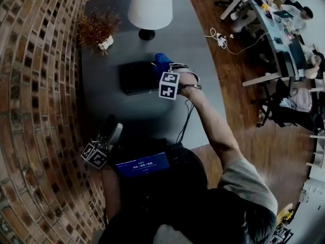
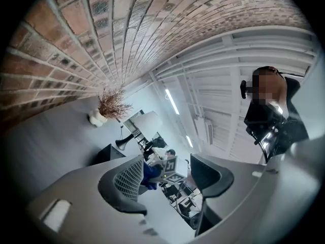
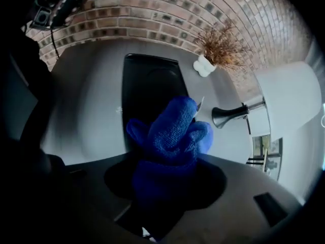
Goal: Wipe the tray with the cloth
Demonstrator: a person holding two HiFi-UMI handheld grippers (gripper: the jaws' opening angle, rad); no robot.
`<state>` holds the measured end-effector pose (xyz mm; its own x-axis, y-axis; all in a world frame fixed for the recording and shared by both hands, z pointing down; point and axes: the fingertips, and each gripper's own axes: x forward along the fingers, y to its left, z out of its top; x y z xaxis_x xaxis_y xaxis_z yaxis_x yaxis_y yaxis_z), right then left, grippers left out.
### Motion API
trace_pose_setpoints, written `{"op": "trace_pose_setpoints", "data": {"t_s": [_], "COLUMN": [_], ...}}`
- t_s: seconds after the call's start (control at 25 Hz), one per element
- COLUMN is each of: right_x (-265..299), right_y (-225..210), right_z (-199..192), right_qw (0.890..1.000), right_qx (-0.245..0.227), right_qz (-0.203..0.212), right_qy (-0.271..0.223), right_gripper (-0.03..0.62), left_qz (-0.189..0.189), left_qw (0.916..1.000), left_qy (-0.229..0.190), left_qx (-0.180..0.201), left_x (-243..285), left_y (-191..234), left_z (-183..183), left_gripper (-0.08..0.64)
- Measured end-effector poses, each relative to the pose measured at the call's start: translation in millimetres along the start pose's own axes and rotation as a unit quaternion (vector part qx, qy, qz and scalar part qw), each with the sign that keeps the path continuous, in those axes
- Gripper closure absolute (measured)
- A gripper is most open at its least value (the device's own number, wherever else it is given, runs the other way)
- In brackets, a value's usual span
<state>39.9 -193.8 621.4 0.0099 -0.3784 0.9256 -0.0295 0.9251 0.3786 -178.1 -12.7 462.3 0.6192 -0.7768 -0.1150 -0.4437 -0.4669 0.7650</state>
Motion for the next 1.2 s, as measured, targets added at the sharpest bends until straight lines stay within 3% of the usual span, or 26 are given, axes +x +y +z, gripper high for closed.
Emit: {"op": "trace_pose_setpoints", "data": {"t_s": [0.12,0.2,0.28,0.36,0.4,0.48,0.6,0.76,0.88,0.96,1.12,1.2], "right_x": [-13.6,-19.7,-23.9,-26.4,-25.9,-21.0,-3.0,31.6,50.5,54.1,34.0,18.7], "right_y": [49.8,89.1,123.1,129.8,119.5,77.1,5.4,-49.5,-54.2,-43.7,-1.8,36.6], "right_z": [-3.3,-7.3,-12.0,-25.4,-38.4,-72.4,-100.0,-79.2,-50.7,-45.3,-50.2,-52.0], "right_qw": [1.000,0.998,0.990,0.972,0.964,0.955,0.953,0.972,0.984,0.985,0.979,0.975], "right_qx": [-0.008,0.001,0.051,0.139,0.182,0.249,0.270,0.179,0.060,-0.013,-0.104,-0.146], "right_qz": [0.011,0.049,0.110,0.144,0.137,0.078,-0.007,-0.046,-0.054,-0.060,-0.066,-0.048], "right_qy": [-0.008,-0.025,-0.070,-0.122,-0.136,-0.139,-0.140,-0.149,-0.160,-0.161,-0.161,-0.161], "right_gripper": [0.385,0.385,0.385,0.385,0.385,0.385,0.387,0.387,0.387,0.388,0.391,0.391], "left_qz": [0.007,0.013,0.024,0.039,0.048,0.070,0.099,0.135,0.145,0.143,0.143,0.147], "left_qw": [0.9993,0.9976,0.9952,0.9927,0.9912,0.9869,0.9809,0.9697,0.9666,0.9672,0.9665,0.9653], "left_qy": [0.037,0.067,0.090,0.106,0.114,0.132,0.151,0.189,0.201,0.201,0.204,0.206], "left_qx": [0.003,0.013,0.028,0.041,0.047,0.061,0.072,0.075,0.065,0.060,0.060,0.063], "left_x": [10.6,26.8,45.2,62.6,70.5,84.2,102.6,113.8,117.5,119.3,118.9,117.0], "left_y": [11.6,21.2,35.8,55.0,66.2,89.7,115.3,141.9,150.3,147.3,146.8,146.4], "left_z": [-15.5,-24.4,-29.8,-29.9,-28.9,-27.6,-28.9,-41.6,-49.4,-50.9,-49.0,-48.0], "left_gripper": [0.264,0.264,0.264,0.264,0.264,0.264,0.264,0.264,0.268,0.287,0.287,0.287]}}
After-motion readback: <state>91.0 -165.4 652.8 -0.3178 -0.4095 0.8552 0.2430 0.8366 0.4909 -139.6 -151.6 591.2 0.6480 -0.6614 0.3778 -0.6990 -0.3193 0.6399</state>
